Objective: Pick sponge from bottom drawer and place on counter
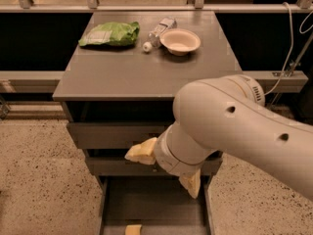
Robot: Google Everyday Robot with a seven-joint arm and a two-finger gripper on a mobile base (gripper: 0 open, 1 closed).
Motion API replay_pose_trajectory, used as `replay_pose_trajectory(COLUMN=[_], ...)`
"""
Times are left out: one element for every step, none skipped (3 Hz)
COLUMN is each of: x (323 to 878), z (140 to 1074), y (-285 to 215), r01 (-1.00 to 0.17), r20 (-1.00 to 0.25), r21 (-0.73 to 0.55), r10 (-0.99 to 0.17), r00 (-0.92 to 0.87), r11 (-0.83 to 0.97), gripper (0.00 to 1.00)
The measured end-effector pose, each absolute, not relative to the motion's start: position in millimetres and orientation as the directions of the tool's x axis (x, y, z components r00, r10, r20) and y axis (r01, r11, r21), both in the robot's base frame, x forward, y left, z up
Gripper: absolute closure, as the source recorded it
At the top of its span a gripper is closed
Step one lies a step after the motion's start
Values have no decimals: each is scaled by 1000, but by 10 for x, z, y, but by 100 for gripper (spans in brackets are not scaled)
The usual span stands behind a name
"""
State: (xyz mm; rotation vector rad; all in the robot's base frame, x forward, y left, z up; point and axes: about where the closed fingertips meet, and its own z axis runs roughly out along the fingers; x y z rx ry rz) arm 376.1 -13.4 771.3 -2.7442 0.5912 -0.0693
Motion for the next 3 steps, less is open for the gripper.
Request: replay_pose_trajectory(x=[3808, 3836, 3936], z=[7151, 6327, 6171], y=[299, 541, 639], r01=[-235, -114, -113], r20=[-18, -20, -8], r21=[-352, -376, -420], r10=[-245, -115, -121], r00=[969, 993, 993], r11=[-906, -920, -900], gripper=[0, 0, 0])
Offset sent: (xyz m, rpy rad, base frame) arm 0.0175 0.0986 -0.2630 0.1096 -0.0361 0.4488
